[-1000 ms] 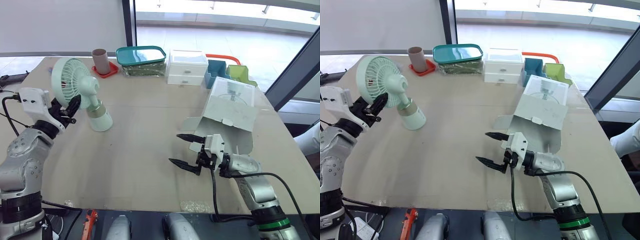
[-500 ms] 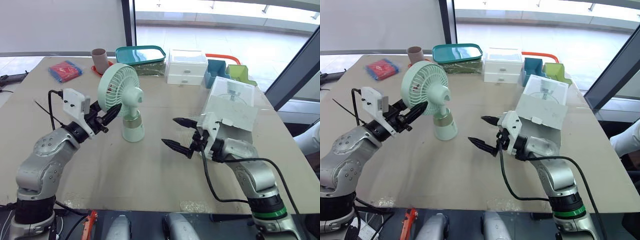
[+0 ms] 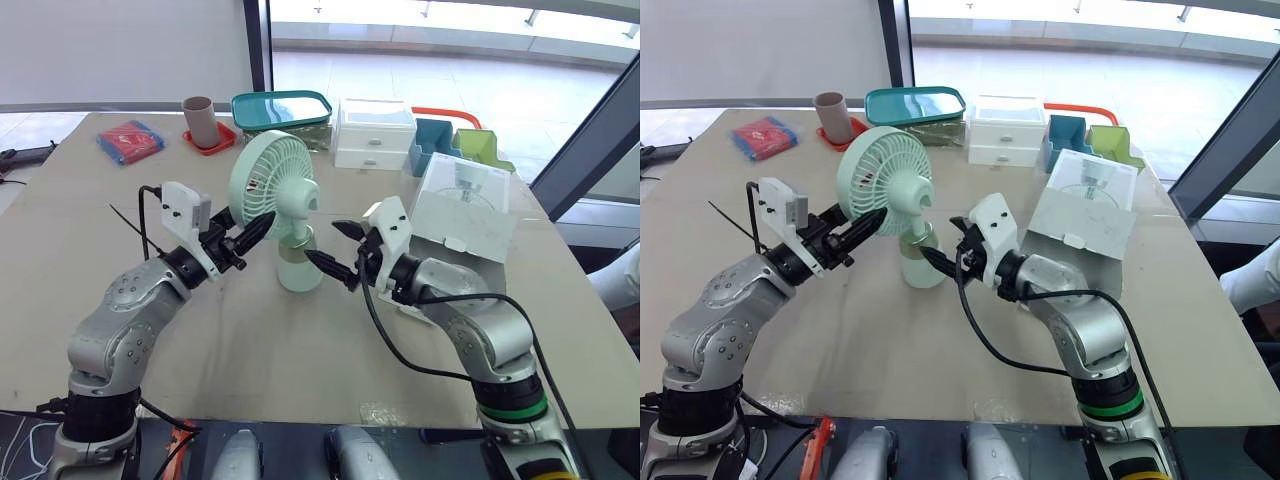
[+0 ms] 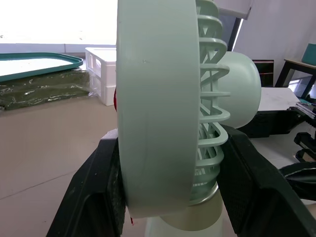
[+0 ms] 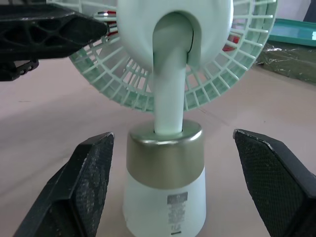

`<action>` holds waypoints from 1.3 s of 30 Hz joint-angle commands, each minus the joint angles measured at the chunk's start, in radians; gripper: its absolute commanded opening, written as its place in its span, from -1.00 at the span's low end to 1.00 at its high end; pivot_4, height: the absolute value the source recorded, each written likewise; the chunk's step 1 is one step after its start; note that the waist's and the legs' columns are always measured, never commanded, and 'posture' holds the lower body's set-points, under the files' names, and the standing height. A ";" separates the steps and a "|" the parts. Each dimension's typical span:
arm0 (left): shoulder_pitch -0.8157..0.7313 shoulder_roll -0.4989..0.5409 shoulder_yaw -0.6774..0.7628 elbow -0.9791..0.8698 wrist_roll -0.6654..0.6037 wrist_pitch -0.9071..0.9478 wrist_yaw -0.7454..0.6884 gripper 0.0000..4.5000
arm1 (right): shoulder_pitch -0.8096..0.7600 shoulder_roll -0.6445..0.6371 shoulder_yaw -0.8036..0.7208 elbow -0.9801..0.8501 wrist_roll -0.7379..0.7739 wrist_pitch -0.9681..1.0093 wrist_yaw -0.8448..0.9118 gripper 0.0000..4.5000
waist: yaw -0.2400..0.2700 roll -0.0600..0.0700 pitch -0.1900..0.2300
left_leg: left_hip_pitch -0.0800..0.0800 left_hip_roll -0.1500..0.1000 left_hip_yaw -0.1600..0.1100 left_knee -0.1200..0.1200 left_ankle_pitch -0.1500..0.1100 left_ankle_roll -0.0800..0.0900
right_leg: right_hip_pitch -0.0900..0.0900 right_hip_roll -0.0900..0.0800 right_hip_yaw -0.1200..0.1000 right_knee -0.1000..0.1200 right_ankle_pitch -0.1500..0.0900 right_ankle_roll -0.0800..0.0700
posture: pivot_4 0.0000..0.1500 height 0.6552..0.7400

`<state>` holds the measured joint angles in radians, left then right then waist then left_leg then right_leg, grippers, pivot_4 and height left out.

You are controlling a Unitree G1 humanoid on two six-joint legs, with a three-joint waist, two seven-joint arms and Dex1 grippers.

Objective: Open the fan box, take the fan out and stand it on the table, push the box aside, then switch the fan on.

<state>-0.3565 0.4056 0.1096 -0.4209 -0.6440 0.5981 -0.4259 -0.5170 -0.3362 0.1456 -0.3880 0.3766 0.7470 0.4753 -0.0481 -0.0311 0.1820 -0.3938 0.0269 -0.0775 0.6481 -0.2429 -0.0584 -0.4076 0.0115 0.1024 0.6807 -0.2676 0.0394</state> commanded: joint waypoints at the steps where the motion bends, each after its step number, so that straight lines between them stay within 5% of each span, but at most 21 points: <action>1: -0.032 -0.006 0.001 -0.055 -0.018 -0.018 -0.012 -0.11 | -0.031 0.028 -0.014 -0.012 0.004 0.021 -0.031 0.76 | 0.000 0.000 0.000 | 0.000 0.000 0.000 0.000 0.000 0.000 | 0.000 0.000 0.000 0.000 0.000 0.000 | 1.00 1.00; 6: -0.029 -0.005 -0.002 -0.058 -0.022 -0.017 -0.015 -0.11 | -0.034 0.053 -0.018 -0.003 0.004 0.029 -0.049 0.76 | 0.000 0.000 0.000 | 0.000 0.000 -0.001 0.000 0.000 0.000 | 0.000 0.000 0.000 0.000 0.000 0.000 | 1.00 1.00; 7: -0.029 -0.004 -0.002 -0.057 -0.022 -0.017 -0.015 -0.11 | -0.038 0.057 -0.016 0.002 0.001 0.029 -0.053 0.53 | 0.000 0.000 0.000 | 0.000 0.000 -0.001 0.000 0.000 0.000 | 0.000 0.000 0.000 0.000 0.000 0.000 | 1.00 1.00; 18: -0.019 -0.010 -0.020 -0.066 -0.017 -0.015 -0.012 -0.11 | -0.064 0.074 0.005 0.045 -0.028 0.011 -0.061 0.53 | 0.000 0.000 0.000 | 0.000 0.000 -0.001 0.000 0.000 0.000 | 0.000 0.000 -0.001 0.000 0.000 0.000 | 1.00 1.00; 21: -0.020 -0.011 -0.022 -0.065 -0.018 -0.016 -0.010 -0.11 | -0.066 0.077 0.005 0.052 -0.032 0.009 -0.059 0.22 | 0.000 0.000 0.000 | 0.000 0.000 -0.001 0.000 0.000 0.000 | 0.000 0.000 -0.001 0.000 0.000 0.000 | 1.00 1.00; 25: -0.020 -0.012 -0.023 -0.066 -0.017 -0.016 -0.008 -0.11 | -0.067 0.077 0.010 0.055 -0.038 0.006 -0.056 -0.49 | 0.000 0.000 0.000 | 0.000 0.000 -0.001 0.000 0.000 0.000 | 0.000 0.000 -0.001 0.000 0.000 0.000 | 1.00 1.00; 39: -0.031 -0.030 -0.035 -0.065 -0.009 -0.011 0.005 -0.11 | -0.077 0.103 0.019 0.072 -0.063 0.005 -0.057 -0.49 | 0.000 0.000 0.000 | 0.000 0.000 -0.001 0.000 0.000 0.000 | 0.000 0.000 -0.001 0.000 0.000 0.000 | 1.00 1.00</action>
<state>-0.3597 0.3797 0.0767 -0.4298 -0.6388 0.5981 -0.4094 -0.5659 -0.2445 0.1648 -0.3067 0.3105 0.7660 0.4166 -0.0480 -0.0310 0.1820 -0.3941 0.0268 -0.0782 0.6479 -0.2429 -0.0584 -0.4077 0.0114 0.1018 0.6805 -0.2677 0.0395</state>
